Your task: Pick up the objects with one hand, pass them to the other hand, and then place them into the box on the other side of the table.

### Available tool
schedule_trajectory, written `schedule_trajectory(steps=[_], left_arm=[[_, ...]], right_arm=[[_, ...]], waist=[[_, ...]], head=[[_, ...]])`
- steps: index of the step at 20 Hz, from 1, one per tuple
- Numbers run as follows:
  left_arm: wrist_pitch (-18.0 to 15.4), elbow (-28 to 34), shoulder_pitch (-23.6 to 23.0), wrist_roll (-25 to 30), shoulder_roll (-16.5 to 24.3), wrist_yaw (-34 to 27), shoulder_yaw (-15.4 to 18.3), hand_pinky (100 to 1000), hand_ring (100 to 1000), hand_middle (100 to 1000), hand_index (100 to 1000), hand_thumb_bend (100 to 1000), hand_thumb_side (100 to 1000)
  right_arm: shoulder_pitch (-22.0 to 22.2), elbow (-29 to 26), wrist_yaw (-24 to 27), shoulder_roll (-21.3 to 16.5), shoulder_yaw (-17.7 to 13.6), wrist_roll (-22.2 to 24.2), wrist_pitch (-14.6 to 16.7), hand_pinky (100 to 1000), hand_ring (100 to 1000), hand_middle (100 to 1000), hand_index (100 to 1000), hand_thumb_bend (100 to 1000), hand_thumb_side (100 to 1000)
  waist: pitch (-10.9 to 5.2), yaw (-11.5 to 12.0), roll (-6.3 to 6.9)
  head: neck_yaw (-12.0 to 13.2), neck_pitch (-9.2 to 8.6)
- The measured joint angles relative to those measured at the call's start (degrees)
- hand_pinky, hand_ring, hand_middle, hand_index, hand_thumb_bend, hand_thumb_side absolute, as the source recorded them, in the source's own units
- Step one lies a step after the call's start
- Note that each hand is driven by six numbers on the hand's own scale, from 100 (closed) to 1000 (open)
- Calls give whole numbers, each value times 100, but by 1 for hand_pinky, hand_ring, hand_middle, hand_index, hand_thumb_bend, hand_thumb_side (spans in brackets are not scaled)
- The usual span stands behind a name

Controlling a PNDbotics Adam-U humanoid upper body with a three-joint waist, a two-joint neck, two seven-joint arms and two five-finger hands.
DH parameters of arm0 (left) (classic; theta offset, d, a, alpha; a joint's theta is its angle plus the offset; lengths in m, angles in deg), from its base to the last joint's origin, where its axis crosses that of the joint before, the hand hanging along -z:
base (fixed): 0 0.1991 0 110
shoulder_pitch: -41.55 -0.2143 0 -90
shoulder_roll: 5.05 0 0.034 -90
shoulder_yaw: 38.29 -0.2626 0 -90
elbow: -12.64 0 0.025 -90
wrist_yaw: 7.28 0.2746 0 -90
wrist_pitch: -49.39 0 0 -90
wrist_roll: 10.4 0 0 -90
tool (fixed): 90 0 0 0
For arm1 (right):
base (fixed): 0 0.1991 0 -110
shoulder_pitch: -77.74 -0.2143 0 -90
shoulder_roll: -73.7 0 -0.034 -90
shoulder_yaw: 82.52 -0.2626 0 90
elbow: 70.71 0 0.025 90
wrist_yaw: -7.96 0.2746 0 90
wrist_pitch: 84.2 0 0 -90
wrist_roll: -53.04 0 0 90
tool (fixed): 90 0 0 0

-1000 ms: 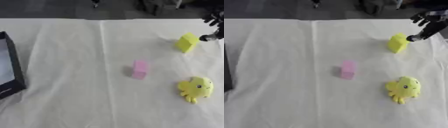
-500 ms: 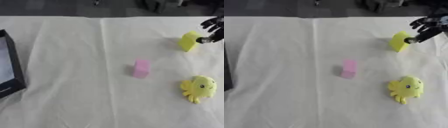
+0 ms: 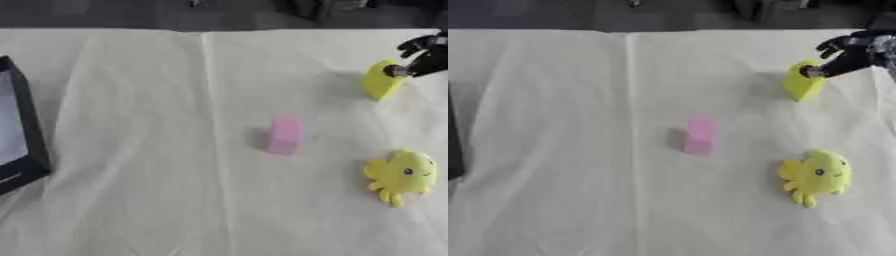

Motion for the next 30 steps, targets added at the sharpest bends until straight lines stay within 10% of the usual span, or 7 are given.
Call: schedule_trajectory(steps=[30], left_arm=[[16, 28, -1, 7, -4, -11, -2, 857, 771, 770, 803, 133, 862]], right_arm=[[137, 350, 17, 174, -43, -926, -295, 938, 918, 941, 1000, 178, 759]], waist=[[143, 46, 26]], head=[[-21, -3]])
